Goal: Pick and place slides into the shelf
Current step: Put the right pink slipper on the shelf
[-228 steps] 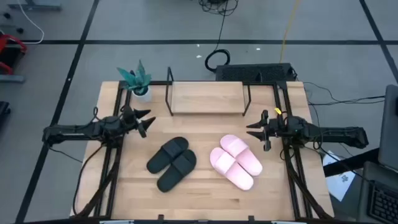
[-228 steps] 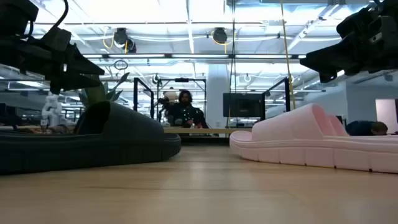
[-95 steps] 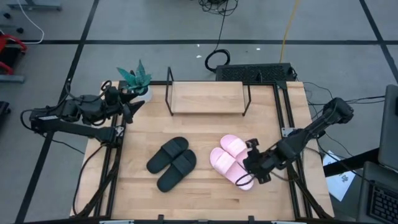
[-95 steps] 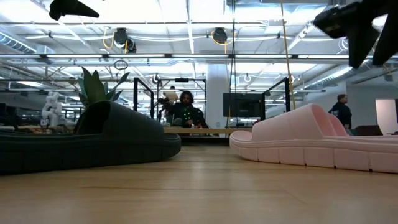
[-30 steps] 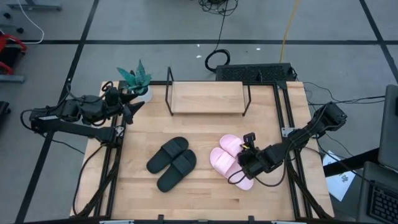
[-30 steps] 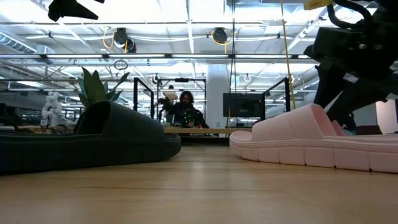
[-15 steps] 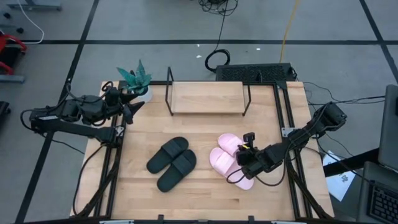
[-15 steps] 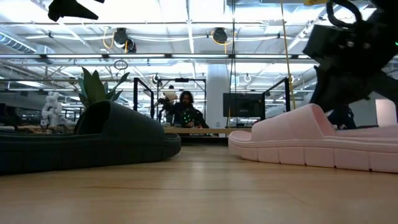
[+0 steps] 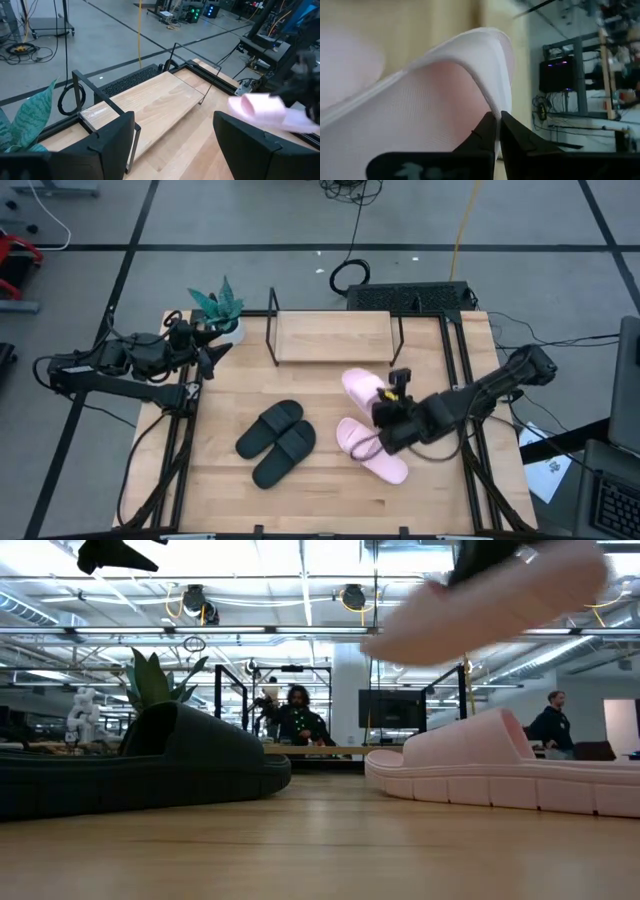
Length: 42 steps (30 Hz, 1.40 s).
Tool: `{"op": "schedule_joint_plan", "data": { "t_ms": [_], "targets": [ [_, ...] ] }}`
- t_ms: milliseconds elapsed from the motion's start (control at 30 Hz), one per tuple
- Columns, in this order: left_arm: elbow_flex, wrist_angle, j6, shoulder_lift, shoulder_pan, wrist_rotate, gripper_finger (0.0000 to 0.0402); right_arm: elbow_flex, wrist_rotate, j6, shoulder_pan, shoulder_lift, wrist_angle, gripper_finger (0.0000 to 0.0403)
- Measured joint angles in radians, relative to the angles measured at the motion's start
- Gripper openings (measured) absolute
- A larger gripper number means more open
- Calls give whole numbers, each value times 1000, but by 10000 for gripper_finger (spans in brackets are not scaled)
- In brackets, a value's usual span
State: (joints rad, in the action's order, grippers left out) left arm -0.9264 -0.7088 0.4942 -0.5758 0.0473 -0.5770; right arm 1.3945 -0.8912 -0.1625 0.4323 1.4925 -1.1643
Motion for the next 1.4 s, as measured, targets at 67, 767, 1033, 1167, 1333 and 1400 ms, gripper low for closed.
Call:
{"op": "schedule_joint_plan", "data": {
  "t_ms": [67, 767, 1033, 1167, 1333, 1400],
  "targets": [
    [0, 4, 0, 0, 0, 0, 273, 72, -2, 2, -58, 0, 21, 1],
    [0, 4, -2, 0, 0, 0, 273, 150, 212, 364, -700, 192, 385, 0],
    [0, 3, -2, 0, 0, 0, 273, 150, 175, 393, -783, 290, 316, 0],
    [0, 3, -4, 0, 0, -1, 273, 149, 152, 394, -814, 283, 271, 0],
    [0, 3, -21, 0, -1, -8, 273, 150, 154, 400, -836, 239, 245, 0],
    [0, 3, -22, 0, -1, -15, 273, 150, 155, 402, -839, 228, 227, 0]
  ]
}}
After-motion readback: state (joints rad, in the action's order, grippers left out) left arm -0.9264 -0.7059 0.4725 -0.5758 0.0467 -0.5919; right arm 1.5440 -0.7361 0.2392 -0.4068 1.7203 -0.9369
